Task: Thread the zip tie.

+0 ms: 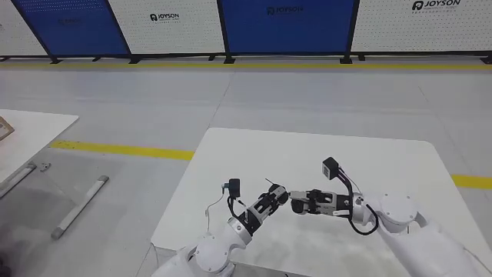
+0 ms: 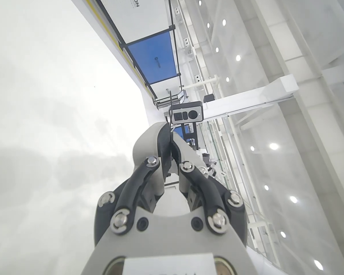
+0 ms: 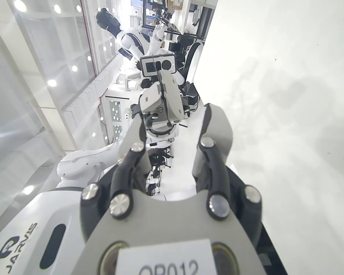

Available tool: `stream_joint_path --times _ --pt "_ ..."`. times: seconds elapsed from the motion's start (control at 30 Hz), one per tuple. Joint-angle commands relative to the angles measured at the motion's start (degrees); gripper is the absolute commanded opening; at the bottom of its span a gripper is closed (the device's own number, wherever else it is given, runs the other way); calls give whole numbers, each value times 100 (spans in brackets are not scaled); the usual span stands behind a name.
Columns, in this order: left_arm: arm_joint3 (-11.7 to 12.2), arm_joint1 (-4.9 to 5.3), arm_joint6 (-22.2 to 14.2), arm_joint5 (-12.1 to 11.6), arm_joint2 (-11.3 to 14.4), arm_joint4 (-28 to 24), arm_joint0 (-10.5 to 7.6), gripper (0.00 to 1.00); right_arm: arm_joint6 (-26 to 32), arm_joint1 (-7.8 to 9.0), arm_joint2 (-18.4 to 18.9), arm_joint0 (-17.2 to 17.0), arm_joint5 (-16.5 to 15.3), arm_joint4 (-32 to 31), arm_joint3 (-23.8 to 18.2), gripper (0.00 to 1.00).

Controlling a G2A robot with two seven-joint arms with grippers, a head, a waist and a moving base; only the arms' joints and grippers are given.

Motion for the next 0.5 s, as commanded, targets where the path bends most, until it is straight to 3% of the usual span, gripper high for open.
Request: stream_joint_path --times 0.0,0.37,0.43,0.47 --pt "1 -9 -6 10 -8 19 6 0 15 -12 16 -3 7 -9 17 0" --pt "40 -62 20 19 -49 104 30 0 95 -69 122 -62 -18 -84 18 0" --pt "44 -71 92 34 -51 223 39 96 127 -76 143 -72 -24 -109 16 0" --pt "42 -77 100 34 -49 235 44 100 143 -78 150 -76 -22 -130 13 0"
